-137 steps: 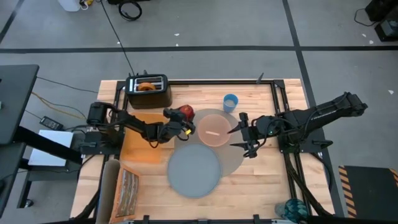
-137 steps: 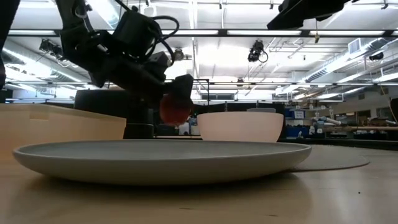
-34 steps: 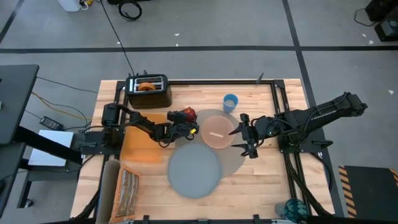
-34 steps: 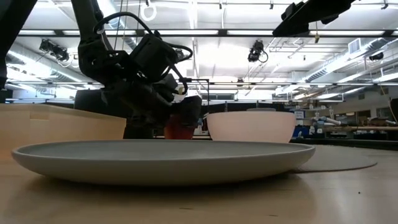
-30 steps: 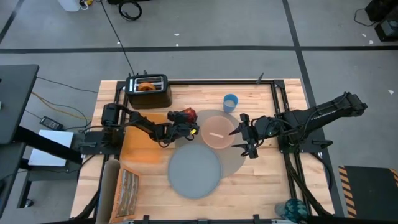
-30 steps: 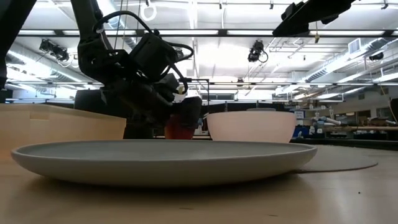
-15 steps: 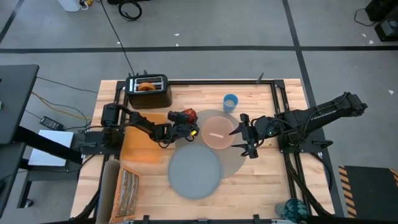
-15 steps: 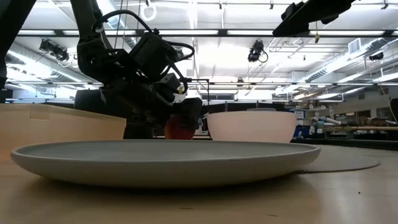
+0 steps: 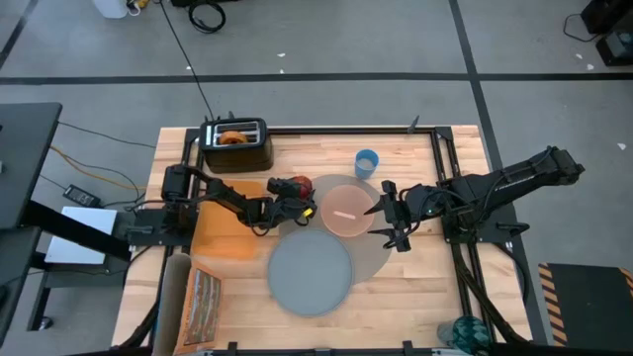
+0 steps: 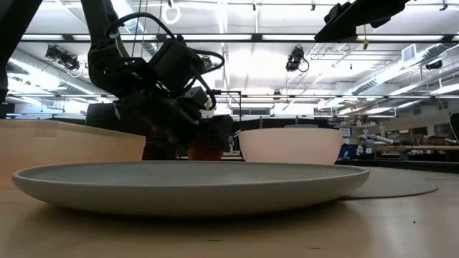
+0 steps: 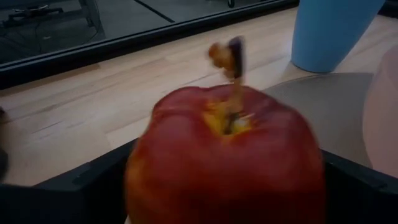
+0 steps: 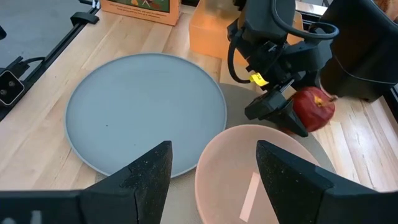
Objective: Arrange a breakfast setting
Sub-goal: Put the apple from the orange bin on the table mat, then put the toasted bread from the toaster on the blue plate
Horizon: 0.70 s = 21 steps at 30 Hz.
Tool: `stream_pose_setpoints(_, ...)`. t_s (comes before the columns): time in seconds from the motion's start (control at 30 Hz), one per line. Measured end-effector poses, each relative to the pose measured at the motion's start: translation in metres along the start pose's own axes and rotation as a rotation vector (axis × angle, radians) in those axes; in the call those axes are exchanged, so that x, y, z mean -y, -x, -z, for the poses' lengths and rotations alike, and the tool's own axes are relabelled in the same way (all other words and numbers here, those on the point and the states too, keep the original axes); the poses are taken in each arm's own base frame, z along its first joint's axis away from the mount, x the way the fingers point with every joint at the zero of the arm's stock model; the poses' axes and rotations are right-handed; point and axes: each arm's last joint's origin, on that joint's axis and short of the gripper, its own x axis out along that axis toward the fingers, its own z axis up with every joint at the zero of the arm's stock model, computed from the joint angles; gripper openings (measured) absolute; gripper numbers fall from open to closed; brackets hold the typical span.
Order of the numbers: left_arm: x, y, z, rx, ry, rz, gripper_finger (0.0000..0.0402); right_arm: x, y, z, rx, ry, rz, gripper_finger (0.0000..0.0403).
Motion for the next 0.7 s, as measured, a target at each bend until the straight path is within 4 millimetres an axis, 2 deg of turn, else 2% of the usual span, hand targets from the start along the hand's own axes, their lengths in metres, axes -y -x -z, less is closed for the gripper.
stream_pose_setpoints(0.23,0.002,0.002,-0.002,0.009,0.007,0.008,0.0385,0.0,0.0,0.001,-0.008,0.001,0.0,0.0241)
stream_pose_setpoints(0.7,0.003,0.014,-0.034,0.072,-0.013,0.036,0.0386,0.0,0.0,0.001,-0.007,0.001,0.0,0.0241)
